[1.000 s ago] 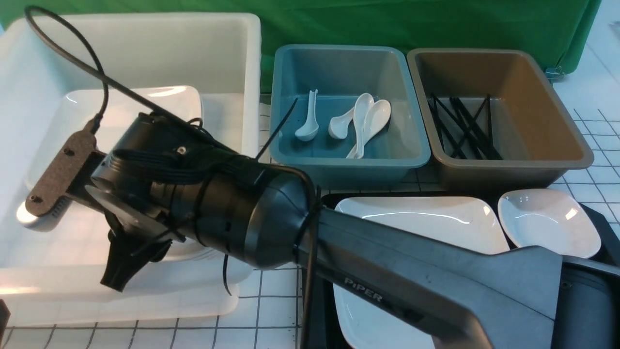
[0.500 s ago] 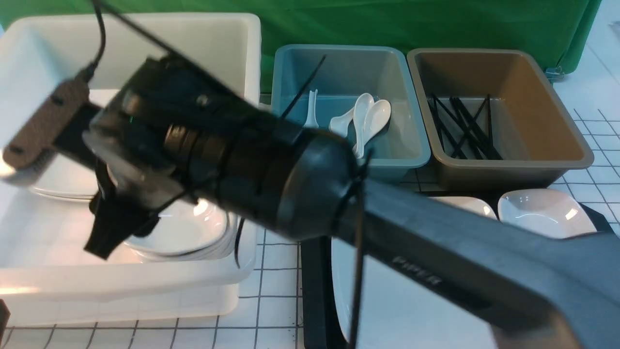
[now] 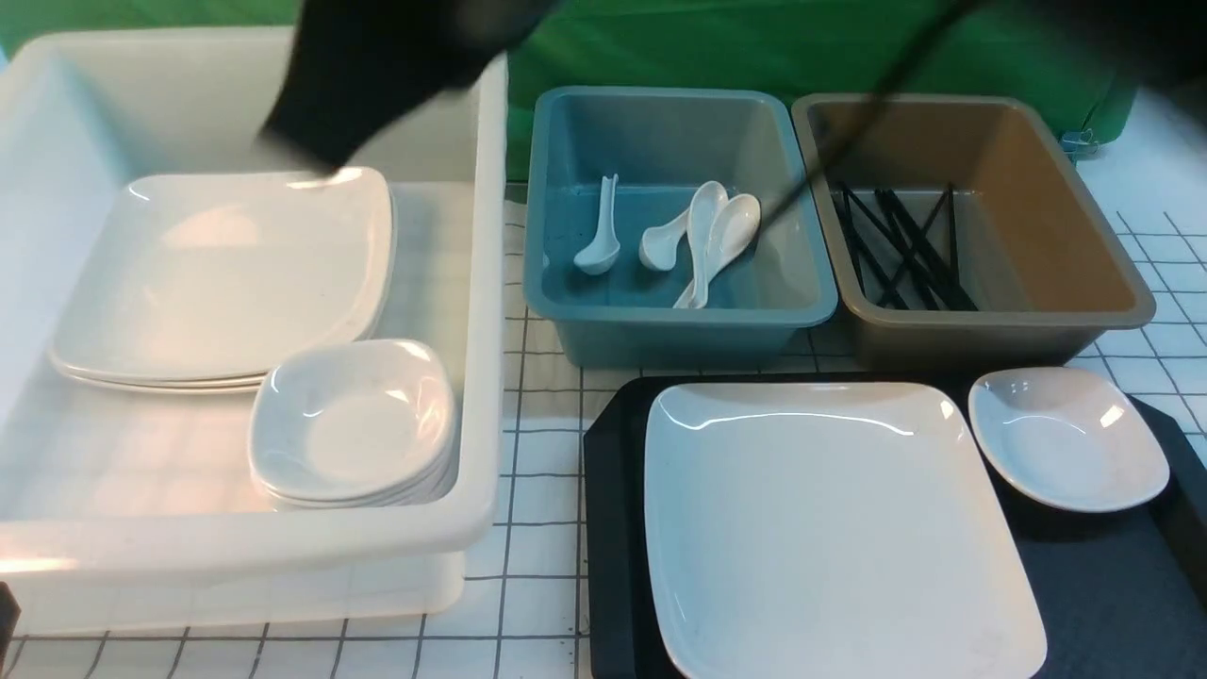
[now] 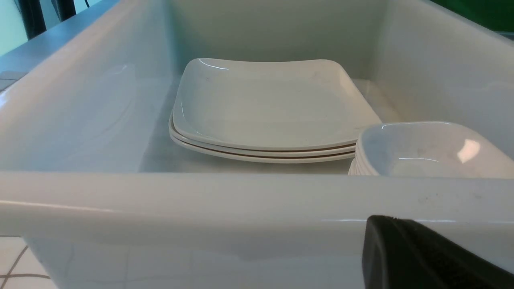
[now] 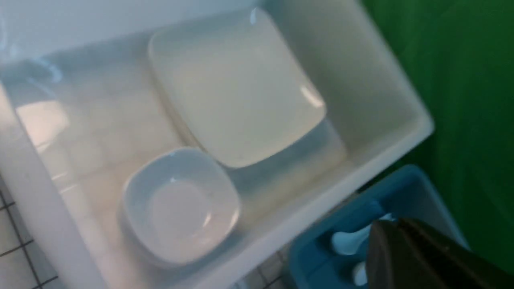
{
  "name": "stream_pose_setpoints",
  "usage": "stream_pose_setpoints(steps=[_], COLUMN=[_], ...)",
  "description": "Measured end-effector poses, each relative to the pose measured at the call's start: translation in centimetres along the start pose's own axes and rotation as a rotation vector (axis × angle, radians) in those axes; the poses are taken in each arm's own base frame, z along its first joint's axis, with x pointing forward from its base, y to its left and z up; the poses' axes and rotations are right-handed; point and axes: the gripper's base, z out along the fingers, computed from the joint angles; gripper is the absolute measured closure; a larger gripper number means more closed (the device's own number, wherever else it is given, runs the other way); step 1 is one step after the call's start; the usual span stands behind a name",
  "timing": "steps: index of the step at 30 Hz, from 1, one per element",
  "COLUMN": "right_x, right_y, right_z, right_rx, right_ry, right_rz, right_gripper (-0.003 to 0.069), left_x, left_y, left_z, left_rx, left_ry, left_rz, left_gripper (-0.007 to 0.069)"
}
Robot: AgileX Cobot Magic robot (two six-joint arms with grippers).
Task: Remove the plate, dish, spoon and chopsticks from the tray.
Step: Use the right arm to grab a small plate from the dinner plate
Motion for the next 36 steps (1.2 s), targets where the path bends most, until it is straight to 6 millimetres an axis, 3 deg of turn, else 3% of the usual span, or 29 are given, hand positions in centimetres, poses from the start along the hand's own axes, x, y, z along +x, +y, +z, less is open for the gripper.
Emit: stream_pose_setpoints(steps=[2,5,6,8,10,12,13,16,18,21,24,27,36], right_x=[1.0,4.2,4.5,8.8,13.5,16.2,19.5,26.9,29.4,33.7,36.3,37.2,39.7], right_y=[-2.3,-5.2,-5.4,-7.5,-8.6,-8.7,-8.9,-8.7,-8.3,-7.2,-6.2,-5.8,-4.8], right_z=[-3.5,-6.3,-6.4,-7.1,-6.4,-5.9,-5.1,-2.2,-0.9,1.3,3.4,5.1,8.7], right_rx=[0.035,0.099,0.105,0.175,0.230,0.243,0.257,0.243,0.217,0.142,0.070,0.023,-0.114], right_ry=[-0.023,0.027,0.035,0.150,0.306,0.397,0.510,0.711,0.765,0.874,0.924,0.927,0.977], right_rz=[0.028,0.098,0.101,0.186,0.256,0.276,0.300,0.292,0.276,0.245,0.182,0.123,-0.005], right_gripper=[0.0646,0.0647,0.0647,0.0647,0.0647,0.0647,0.0647,0.0631,0.0608,0.0511,0.0375,0.0280,0.0234], left_x=[0.0,0.0,0.0,0.0,0.0,0.0,0.0,0.0,0.0,0.0,0.0,0.0,0.0], left_y=[0.0,0.0,0.0,0.0,0.0,0.0,0.0,0.0,0.0,0.0,0.0,0.0,0.0], left_z=[0.0,0.0,0.0,0.0,0.0,0.0,0.0,0.0,0.0,0.0,0.0,0.0,0.0], left_rx=[0.000,0.000,0.000,0.000,0.000,0.000,0.000,0.000,0.000,0.000,0.000,0.000,0.000], left_ry=[0.000,0.000,0.000,0.000,0.000,0.000,0.000,0.000,0.000,0.000,0.000,0.000,0.000], left_rz=[0.000,-0.002,-0.002,-0.002,-0.001,-0.001,-0.001,-0.001,-0.001,-0.001,-0.001,-0.001,0.000], left_gripper=[0.0620,0.0620,0.0620,0.0620,0.0620,0.0620,0.0620,0.0620,0.0620,0.0620,0.0620,0.0620,0.0620])
